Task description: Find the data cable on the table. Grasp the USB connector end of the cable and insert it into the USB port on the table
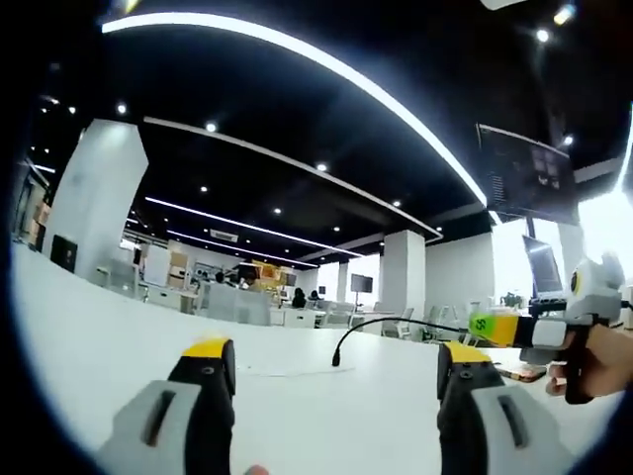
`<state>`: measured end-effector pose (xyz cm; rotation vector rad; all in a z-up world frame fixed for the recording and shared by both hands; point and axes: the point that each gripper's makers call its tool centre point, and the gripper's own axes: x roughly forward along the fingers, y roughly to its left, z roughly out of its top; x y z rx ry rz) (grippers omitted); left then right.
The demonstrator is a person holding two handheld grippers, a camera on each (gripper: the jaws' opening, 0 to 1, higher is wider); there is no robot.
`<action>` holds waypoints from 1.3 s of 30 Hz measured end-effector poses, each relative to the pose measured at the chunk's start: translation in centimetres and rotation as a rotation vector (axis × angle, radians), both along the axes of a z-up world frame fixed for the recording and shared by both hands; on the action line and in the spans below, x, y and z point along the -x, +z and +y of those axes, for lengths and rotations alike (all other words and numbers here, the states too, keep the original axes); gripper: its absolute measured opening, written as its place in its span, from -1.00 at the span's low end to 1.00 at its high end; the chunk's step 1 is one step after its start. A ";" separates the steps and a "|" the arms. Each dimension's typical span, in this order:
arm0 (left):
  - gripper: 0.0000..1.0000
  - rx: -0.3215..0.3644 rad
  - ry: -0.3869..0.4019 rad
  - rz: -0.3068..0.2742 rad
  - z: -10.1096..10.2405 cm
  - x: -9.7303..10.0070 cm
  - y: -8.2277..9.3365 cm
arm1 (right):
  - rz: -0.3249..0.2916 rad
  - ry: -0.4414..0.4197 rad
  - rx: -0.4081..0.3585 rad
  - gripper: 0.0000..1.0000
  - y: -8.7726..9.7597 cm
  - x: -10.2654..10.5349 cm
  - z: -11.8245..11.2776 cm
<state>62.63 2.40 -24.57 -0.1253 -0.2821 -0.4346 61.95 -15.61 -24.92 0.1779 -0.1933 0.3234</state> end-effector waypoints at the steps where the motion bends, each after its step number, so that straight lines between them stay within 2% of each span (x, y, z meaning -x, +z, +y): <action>1: 0.68 -0.008 0.017 -0.012 0.4 0.7 0.2 | -0.008 -0.001 0.011 -0.24 -0.1 0.7 0.1; 4: 0.68 -0.016 0.069 -0.036 1.9 2.4 0.4 | -0.016 0.000 0.025 -0.24 -0.9 2.0 0.1; 7: 0.67 -0.023 0.104 -0.049 3.2 3.4 0.0 | 0.003 0.009 0.043 -0.22 -2.7 2.7 0.3; 9: 0.66 -0.021 0.144 -0.038 4.5 4.1 -0.6 | 0.020 0.015 0.084 -0.22 -4.1 3.3 0.5; 12: 0.64 -0.004 0.191 -0.026 6.2 5.2 -1.3 | 0.016 0.015 0.098 -0.22 -4.6 3.4 0.5; 16: 0.63 -0.007 0.203 -0.020 7.0 6.4 -2.2 | -0.010 0.027 0.089 -0.21 -4.5 4.4 1.0; 18: 0.63 -0.024 0.203 -0.012 7.3 6.7 -2.8 | -0.026 0.051 0.027 -0.21 -4.2 4.7 1.4; 22: 0.61 -0.015 0.214 -0.009 7.8 7.3 -3.7 | -0.012 0.080 0.040 -0.11 -4.6 4.7 2.3; 23: 0.61 -0.044 0.226 -0.006 8.0 7.4 -4.1 | -0.018 0.080 0.044 -0.10 -4.5 4.7 2.4; 24: 0.61 -0.086 0.242 -0.012 8.1 7.5 -4.2 | -0.025 0.080 0.043 -0.09 -4.4 4.7 2.5; 28: 0.60 -0.064 0.235 -0.019 7.8 7.6 -3.9 | -0.034 0.068 0.019 -0.07 -4.2 4.6 2.0; 31: 0.60 -0.077 0.242 -0.010 7.8 7.5 -4.2 | -0.043 0.042 -0.013 -0.06 -4.0 4.6 1.4; 37: 0.60 0.039 0.252 0.023 9.2 7.3 -4.4 | -0.050 0.025 0.037 0.01 -4.0 4.5 1.7; 39: 0.60 0.045 0.258 0.026 9.4 7.3 -4.5 | -0.063 0.028 0.048 0.01 -3.9 4.6 1.8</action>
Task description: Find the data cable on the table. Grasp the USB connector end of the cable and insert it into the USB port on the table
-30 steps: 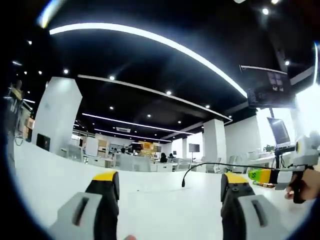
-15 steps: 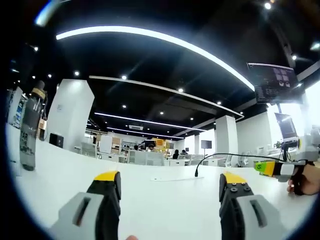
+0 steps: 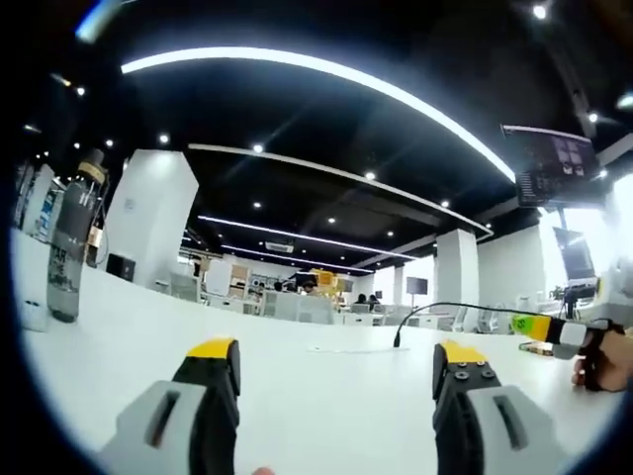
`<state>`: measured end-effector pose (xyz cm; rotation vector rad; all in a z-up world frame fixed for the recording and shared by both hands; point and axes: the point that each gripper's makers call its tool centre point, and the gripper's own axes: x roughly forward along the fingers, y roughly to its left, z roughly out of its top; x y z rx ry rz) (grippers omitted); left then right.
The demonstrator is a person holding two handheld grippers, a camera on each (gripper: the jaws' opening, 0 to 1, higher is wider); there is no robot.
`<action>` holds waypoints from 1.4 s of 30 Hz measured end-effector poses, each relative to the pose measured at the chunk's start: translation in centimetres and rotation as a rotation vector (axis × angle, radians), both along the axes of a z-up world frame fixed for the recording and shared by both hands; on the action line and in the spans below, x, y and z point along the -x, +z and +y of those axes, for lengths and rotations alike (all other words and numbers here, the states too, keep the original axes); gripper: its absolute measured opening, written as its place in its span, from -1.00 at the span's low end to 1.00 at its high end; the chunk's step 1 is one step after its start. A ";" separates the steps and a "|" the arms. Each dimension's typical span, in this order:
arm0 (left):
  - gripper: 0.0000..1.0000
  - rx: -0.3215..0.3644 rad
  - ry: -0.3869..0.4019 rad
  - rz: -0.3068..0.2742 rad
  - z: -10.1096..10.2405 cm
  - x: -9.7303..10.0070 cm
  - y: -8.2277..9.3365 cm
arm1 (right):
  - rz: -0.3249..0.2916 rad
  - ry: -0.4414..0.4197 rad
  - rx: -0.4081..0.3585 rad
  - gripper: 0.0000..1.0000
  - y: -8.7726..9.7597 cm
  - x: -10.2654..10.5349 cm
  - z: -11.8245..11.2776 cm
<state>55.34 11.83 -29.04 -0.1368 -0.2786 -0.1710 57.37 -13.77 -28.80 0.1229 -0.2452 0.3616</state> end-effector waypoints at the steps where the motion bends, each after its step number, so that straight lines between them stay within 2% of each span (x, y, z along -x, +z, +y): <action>1: 0.60 0.001 0.002 0.001 0.0 0.0 0.0 | -0.007 0.002 0.003 0.01 0.1 0.1 0.0; 9: 0.59 -0.020 -0.003 0.004 -0.3 0.0 -0.1 | -0.080 0.003 -0.033 -0.06 1.2 0.6 -0.5; 12: 0.58 -0.029 -0.004 0.008 -0.4 0.0 -0.2 | -0.072 -0.007 -0.053 -0.06 1.1 0.6 -1.0; 16: 0.58 -0.009 -0.004 0.012 -0.2 -0.1 -0.2 | -0.060 -0.009 -0.084 -0.07 1.0 0.5 -1.5; 19: 0.58 -0.044 -0.007 0.022 -0.7 -0.1 -0.5 | -0.060 -0.013 -0.102 -0.07 1.1 0.6 -1.8; 22: 0.59 -0.051 -0.014 0.007 -0.9 0.0 -0.2 | -0.061 -0.008 -0.114 -0.07 1.2 0.7 -1.9; 25: 0.59 -0.052 -0.021 0.014 -1.1 -0.1 -0.3 | -0.059 0.001 -0.100 -0.06 1.2 0.6 -1.6; 31: 0.60 -0.032 -0.019 0.023 -0.8 -0.1 -0.4 | -0.059 0.039 -0.025 -0.01 0.9 0.5 -0.1; 39: 0.61 -0.030 -0.031 0.033 -0.9 -0.1 -0.6 | -0.057 0.046 -0.036 0.00 0.9 0.6 0.0; 42: 0.61 -0.006 -0.029 0.035 -0.5 -0.2 -0.6 | -0.053 0.043 -0.039 0.00 0.8 0.5 -0.1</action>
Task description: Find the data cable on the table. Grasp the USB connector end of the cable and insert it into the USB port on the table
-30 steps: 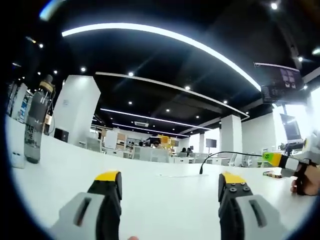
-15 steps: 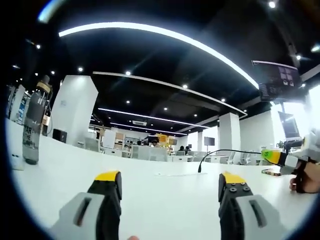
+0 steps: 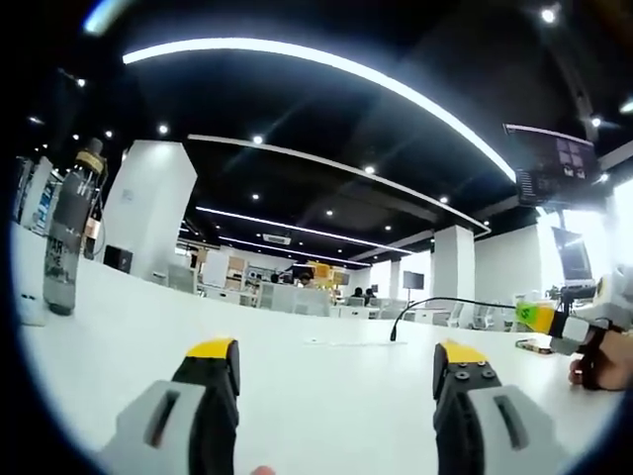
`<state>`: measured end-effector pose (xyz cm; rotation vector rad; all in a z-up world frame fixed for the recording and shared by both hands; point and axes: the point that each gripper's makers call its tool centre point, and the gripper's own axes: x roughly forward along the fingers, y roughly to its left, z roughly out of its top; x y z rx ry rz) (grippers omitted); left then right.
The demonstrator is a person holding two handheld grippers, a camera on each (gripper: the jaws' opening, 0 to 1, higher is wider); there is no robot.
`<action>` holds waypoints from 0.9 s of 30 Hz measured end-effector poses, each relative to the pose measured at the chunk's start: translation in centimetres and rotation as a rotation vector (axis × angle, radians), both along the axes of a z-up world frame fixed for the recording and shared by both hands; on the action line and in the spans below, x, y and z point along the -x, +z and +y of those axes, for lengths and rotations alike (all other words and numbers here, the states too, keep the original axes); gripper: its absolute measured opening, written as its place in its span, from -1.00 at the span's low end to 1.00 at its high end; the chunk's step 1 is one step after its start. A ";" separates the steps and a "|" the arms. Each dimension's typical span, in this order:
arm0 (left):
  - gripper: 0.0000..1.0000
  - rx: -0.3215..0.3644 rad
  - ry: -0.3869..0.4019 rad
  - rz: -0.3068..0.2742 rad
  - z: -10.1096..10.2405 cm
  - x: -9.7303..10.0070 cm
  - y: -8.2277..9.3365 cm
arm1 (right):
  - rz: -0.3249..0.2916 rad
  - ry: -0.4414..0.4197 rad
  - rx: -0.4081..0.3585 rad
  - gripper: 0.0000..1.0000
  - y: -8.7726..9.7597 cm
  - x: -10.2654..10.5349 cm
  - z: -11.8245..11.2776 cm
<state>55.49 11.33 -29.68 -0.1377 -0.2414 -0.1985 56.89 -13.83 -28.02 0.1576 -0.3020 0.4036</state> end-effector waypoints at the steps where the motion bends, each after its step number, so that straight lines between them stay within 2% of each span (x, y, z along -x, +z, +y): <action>1: 0.61 0.006 0.002 0.003 0.1 0.0 -0.1 | 0.003 0.000 0.000 0.00 -0.1 0.0 0.0; 12: 0.66 0.016 0.006 -0.022 0.4 0.1 0.5 | 0.010 0.001 -0.001 0.00 -0.2 -0.1 0.3; 27: 0.66 0.025 0.009 -0.013 0.7 0.0 0.3 | 0.021 0.003 0.006 0.00 -0.5 -0.2 0.6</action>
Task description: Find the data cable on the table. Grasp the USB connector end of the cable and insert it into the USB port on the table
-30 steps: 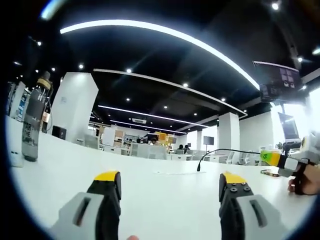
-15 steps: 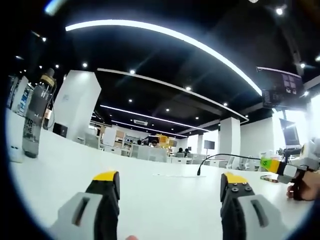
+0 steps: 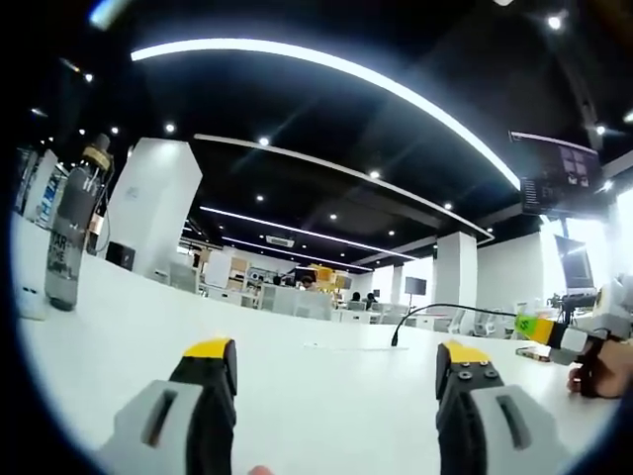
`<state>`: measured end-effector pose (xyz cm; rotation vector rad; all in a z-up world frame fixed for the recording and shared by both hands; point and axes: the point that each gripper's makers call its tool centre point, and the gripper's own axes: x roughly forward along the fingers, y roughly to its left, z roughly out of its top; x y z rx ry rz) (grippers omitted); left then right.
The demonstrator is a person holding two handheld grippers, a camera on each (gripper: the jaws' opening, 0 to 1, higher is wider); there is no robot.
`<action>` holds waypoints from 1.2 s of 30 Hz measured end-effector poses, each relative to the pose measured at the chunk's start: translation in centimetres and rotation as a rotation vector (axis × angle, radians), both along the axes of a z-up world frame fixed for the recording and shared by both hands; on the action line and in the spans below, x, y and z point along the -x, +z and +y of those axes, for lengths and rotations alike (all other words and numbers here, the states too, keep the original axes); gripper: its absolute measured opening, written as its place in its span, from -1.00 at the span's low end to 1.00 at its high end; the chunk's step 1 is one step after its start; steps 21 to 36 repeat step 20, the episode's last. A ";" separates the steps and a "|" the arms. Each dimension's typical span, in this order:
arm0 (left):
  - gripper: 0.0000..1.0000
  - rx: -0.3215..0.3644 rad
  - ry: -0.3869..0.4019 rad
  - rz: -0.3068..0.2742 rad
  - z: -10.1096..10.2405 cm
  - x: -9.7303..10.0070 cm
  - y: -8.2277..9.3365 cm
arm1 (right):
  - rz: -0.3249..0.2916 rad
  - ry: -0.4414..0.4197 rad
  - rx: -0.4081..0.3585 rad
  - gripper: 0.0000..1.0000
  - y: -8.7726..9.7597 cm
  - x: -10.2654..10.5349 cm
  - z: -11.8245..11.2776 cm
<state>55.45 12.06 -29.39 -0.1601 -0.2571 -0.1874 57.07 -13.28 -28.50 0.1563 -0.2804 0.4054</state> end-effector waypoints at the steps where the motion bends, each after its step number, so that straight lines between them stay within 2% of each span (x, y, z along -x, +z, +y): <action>1: 0.66 -0.002 0.000 0.001 0.0 0.0 0.0 | 0.001 -0.001 -0.001 0.00 0.0 0.0 0.0; 14: 0.65 -0.016 0.006 0.013 -0.1 -0.1 -0.3 | 0.008 0.003 -0.005 0.00 -0.1 0.1 0.0; 36: 0.65 0.002 0.012 0.020 0.2 -0.1 -0.5 | 0.016 0.003 0.010 0.00 -0.4 0.1 0.1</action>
